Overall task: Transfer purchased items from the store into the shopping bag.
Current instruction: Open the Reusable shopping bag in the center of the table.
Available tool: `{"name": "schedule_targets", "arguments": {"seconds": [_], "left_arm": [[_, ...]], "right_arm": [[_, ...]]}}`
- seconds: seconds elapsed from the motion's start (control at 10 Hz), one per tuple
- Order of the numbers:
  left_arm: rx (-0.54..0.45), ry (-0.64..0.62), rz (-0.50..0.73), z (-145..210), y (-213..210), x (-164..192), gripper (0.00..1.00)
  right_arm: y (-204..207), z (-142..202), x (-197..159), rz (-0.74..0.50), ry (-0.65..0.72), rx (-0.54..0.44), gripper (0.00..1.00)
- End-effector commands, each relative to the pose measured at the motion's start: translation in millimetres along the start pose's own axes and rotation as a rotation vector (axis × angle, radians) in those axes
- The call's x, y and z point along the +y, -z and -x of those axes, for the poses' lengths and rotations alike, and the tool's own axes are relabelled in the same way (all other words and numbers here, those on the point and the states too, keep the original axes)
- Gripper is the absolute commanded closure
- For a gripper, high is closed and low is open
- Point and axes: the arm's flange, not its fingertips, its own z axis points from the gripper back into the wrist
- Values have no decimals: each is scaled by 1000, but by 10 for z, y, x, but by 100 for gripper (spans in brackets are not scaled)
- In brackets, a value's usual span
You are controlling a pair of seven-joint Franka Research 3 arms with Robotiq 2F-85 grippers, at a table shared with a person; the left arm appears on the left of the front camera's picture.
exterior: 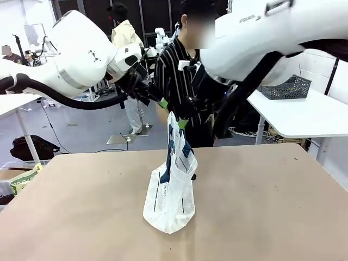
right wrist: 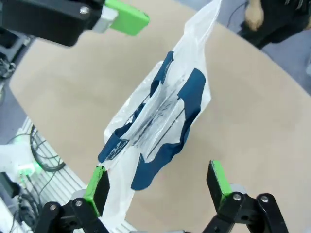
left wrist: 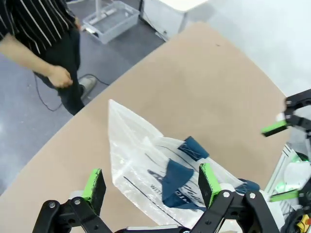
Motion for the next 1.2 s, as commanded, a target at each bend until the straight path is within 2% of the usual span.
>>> {"name": "schedule_targets", "arguments": {"seconds": [0.0,0.3,0.6,1.1], "left_arm": [[46,-19,66,-40,31,16,0],[137,-50,86,-70,279,1,0],[150,-79,138,-144,568,88,0],[253,-97,107,-141,754,130,0]], "right_arm": [[33,-35,-28,-26,15,39,0],[185,84,-17,-8,37,64,0],[388,77,-22,-11,51,88,0],[570,115,-20,-5,77,95,0]]}}
